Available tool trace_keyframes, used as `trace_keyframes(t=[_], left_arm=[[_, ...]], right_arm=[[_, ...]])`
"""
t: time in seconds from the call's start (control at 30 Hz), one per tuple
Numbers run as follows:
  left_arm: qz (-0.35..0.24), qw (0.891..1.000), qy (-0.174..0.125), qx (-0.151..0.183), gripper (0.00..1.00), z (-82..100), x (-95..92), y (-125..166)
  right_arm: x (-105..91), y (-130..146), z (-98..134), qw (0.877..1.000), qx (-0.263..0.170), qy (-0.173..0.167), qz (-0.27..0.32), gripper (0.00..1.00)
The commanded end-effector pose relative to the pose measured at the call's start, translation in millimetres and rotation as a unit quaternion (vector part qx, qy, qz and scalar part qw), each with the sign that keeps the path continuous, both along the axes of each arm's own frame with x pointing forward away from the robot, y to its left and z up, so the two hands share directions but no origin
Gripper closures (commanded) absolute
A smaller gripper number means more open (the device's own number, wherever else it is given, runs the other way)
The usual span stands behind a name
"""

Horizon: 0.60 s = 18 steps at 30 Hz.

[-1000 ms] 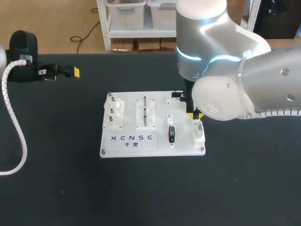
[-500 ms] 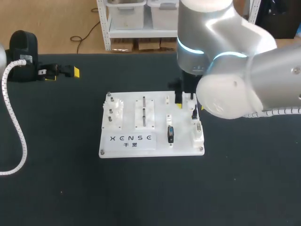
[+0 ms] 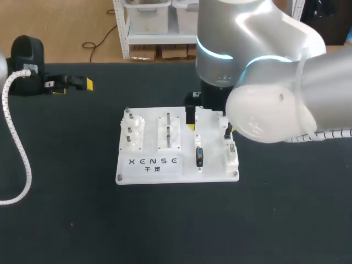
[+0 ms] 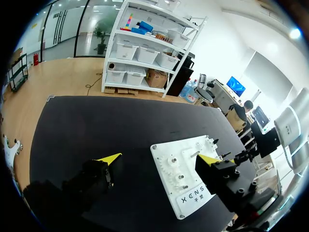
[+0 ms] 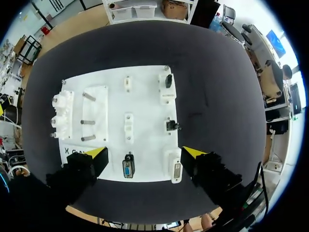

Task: Insert the USB connector, Ethernet cable, and multi-pin plug into their matching sockets one by one.

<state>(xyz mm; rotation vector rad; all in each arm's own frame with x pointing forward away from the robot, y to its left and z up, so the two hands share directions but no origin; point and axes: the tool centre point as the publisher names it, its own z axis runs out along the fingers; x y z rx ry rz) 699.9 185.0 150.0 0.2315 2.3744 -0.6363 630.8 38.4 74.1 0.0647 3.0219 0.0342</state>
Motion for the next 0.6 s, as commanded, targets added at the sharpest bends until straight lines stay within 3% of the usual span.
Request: trace_keyframes(t=[0.03, 0.23, 0.6], left_arm=[[0.000, 1.000, 0.000, 0.000, 0.00, 0.0, 0.0, 0.0], [0.000, 1.000, 0.000, 0.000, 0.00, 0.0, 0.0, 0.0], [0.000, 1.000, 0.000, 0.000, 0.00, 0.0, 0.0, 0.0]], right_arm=[[-2.2, 7.8, -2.7, 1.000, -0.004, 0.012, 0.009, 0.00], [-11.5, 17.1, -4.4, 0.999, 0.012, 0.021, 0.036, 0.00], [-11.5, 17.1, -4.4, 0.999, 0.012, 0.021, 0.036, 0.00]])
